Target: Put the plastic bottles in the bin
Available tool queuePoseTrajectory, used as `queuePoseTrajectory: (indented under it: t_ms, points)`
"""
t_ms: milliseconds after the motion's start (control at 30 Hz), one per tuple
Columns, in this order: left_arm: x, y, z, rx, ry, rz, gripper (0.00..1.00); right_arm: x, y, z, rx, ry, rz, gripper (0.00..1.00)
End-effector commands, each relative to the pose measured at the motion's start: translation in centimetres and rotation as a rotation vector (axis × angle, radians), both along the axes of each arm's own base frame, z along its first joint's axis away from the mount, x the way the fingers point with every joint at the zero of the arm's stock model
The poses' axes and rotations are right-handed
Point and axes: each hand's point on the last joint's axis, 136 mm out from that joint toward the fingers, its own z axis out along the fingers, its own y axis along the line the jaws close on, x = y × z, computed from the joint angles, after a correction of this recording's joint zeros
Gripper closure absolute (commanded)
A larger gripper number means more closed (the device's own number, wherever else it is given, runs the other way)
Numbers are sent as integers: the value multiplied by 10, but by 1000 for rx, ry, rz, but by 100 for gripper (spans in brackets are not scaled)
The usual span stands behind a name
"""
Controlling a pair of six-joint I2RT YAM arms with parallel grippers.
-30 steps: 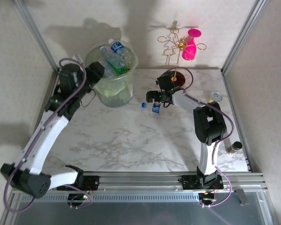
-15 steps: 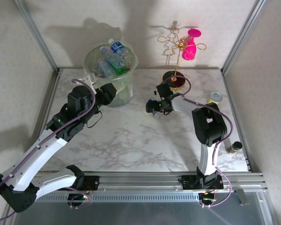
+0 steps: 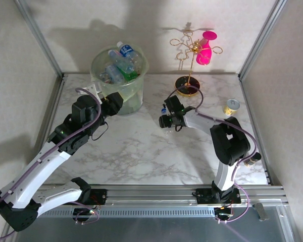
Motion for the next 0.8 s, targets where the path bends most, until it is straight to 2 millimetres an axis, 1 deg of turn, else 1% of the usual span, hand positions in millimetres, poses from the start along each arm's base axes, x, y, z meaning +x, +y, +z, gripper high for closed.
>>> queuePoseTrajectory:
  t_ms: [0,100,200,233,300,333,367,433,467,533,633,700,767]
  points:
    - [-2,2,-7,33,13,4,45,-4,3,34,49,-90,3,48]
    - [-2,-1,-12,38,18,-13,41,-16,12,67,124,-165,42,48]
    - [-5,-14,-10,19,5,-87,36,-33,20,105,200,-255,96,48]
    - [-7,-19,-7,9,-4,-116,34,-41,27,120,243,-284,132,48]
    - [-11,-27,2,-16,-42,-172,24,-58,41,147,324,-332,206,48]
    - [-13,-30,6,-35,-65,-188,19,-73,53,163,360,-366,259,48]
    - [-15,-32,10,-56,-85,-204,13,-84,60,178,390,-402,296,48]
    - [-19,-36,21,-98,-124,-230,7,-100,68,200,433,-446,344,48]
    - [-19,-39,23,-112,-130,-243,5,-106,72,211,456,-467,362,48]
    - [-17,-46,23,-120,-114,-268,4,-116,76,224,488,-489,387,48]
    - [-9,-52,13,-88,-55,-272,3,-127,80,237,523,-512,420,48]
    - [-7,-52,9,-81,-44,-270,3,-133,82,243,539,-524,435,48]
    - [-9,-58,7,-109,-48,-298,2,-138,84,245,552,-527,450,48]
